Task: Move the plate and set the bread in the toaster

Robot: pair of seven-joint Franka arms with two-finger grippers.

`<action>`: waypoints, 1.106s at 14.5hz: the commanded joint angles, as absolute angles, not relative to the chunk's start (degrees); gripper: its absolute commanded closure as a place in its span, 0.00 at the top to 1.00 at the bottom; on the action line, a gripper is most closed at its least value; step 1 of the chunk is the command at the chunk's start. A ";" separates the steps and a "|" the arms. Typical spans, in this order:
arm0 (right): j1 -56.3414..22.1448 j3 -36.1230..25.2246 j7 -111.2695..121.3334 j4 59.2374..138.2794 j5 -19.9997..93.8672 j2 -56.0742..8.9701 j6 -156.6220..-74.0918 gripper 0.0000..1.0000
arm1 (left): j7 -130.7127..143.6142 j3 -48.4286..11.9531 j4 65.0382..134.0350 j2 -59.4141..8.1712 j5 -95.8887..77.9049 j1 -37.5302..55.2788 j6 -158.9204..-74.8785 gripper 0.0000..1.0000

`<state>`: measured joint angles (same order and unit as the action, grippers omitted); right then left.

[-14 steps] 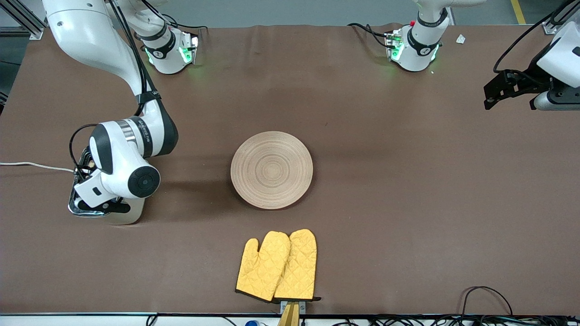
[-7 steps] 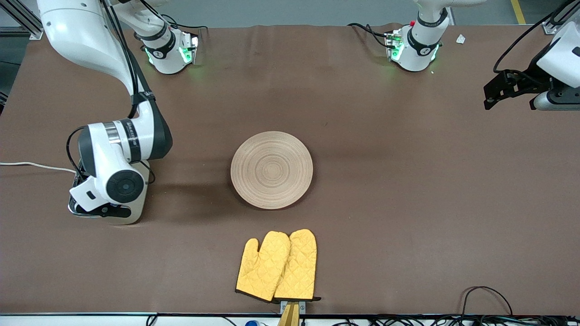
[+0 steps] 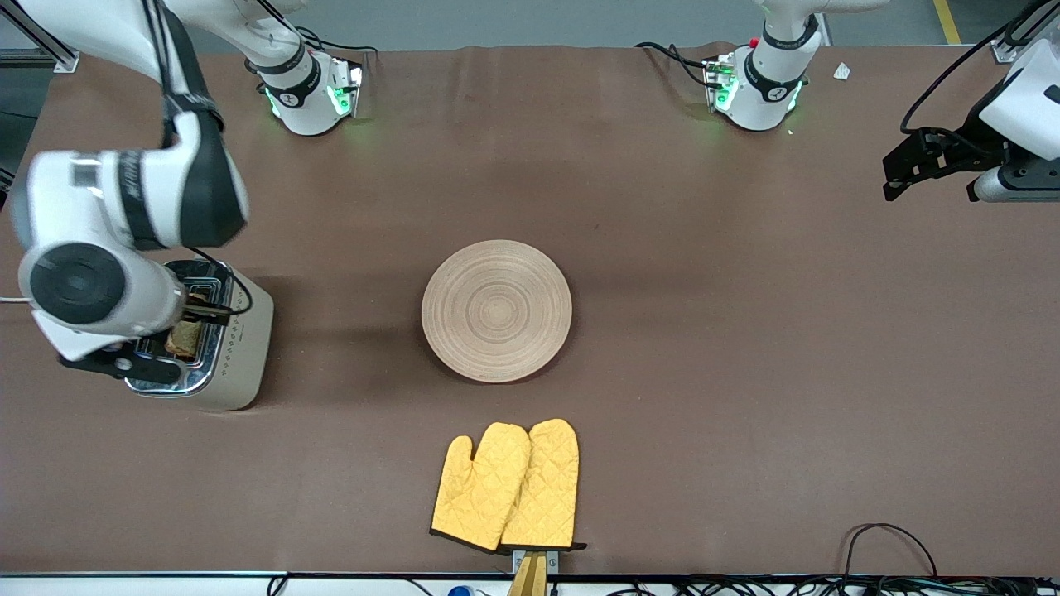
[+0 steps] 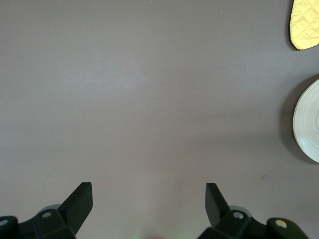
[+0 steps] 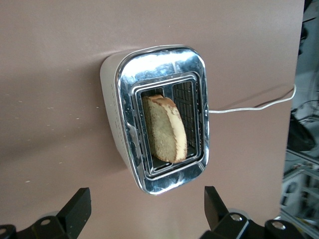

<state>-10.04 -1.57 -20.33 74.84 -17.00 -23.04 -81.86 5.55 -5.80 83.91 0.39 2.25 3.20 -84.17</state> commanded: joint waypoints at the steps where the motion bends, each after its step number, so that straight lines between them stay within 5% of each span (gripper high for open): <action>1: -5.90 -0.70 -19.07 76.20 -10.48 -16.28 -81.74 1.00 | 5.36 -5.71 82.18 -0.53 1.93 3.51 -83.94 1.00; 5: 2.70 -0.70 -9.63 76.20 1.55 -10.56 -82.00 1.00 | 5.01 -5.54 81.21 -1.14 2.02 3.08 -83.94 1.00; 12: 6.33 -0.70 -2.72 77.78 1.76 -4.84 -78.05 1.00 | 4.92 -5.71 81.21 -0.88 2.11 3.16 -81.75 1.00; 16: 5.63 -0.18 -3.08 88.21 1.58 1.03 -83.30 1.00 | 4.83 -5.80 81.21 -0.62 1.59 3.25 -80.25 1.00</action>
